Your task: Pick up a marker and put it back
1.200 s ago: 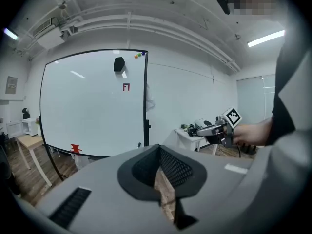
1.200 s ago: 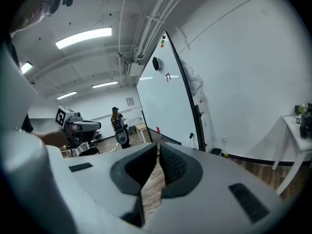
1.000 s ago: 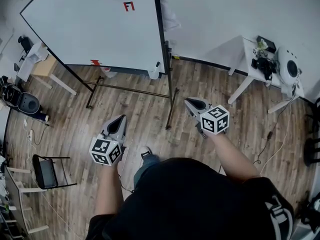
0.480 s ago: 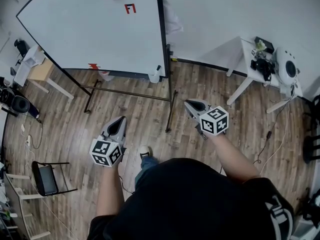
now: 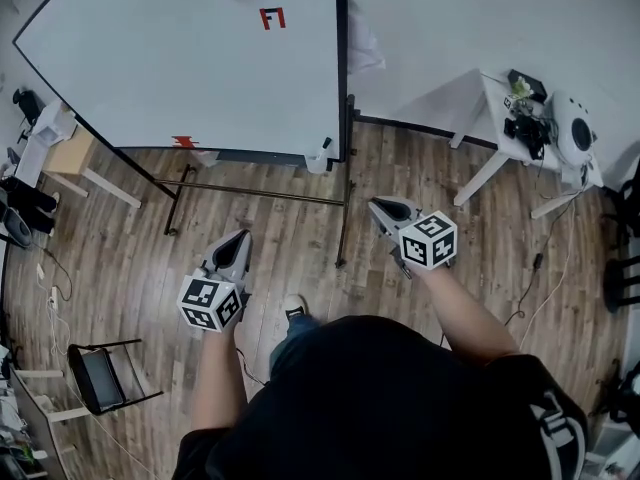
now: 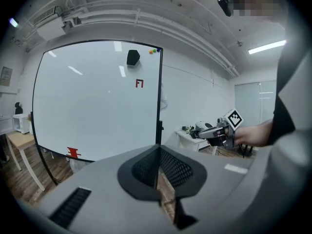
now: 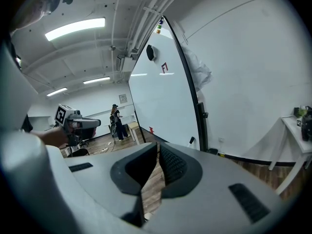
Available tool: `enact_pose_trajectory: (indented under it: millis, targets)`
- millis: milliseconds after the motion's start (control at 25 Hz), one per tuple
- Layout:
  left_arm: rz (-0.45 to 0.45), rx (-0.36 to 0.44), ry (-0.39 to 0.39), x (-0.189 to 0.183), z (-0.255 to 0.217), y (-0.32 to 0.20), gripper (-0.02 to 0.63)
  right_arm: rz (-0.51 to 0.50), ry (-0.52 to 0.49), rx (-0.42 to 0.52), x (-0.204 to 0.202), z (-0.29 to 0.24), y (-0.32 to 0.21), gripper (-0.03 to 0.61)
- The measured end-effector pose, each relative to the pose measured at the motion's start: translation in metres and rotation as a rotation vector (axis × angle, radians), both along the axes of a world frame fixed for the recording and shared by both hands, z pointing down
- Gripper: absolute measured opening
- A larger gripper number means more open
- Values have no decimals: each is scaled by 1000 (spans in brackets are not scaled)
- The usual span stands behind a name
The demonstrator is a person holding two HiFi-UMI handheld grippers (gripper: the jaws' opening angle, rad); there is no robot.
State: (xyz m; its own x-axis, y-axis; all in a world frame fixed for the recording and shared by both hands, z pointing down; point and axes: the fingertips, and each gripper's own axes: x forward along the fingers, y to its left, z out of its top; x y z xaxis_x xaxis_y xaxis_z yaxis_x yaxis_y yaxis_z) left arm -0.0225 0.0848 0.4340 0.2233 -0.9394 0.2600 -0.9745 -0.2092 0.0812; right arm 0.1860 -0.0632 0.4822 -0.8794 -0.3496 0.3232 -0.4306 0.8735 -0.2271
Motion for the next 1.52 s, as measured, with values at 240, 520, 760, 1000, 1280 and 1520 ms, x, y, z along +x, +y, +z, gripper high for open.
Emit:
enact_pose_trajectory:
  millis: [240,520,760,1000,1280,1520]
  targets:
    - [29,-11,12,-41,9,-22,12,29,19,-15,-34,10,-16,11]
    - [51,-21,27,-85,14,-42,12,46,34,-22,-74,12,-32,11]
    - [80,-22,41,-118,16,-58,12,71,48,-21,-105,10,-43,11]
    - [122,-20,60,-148,20,-75,12,115,65,-19,-128,9,-53,11]
    - [190,-23,72,-179,22,-96,12,175,73,-20,-157,6,-62,11]
    - [253,-23,71,-201,21,-114,12,230,74,-19,-174,4,-68,11]
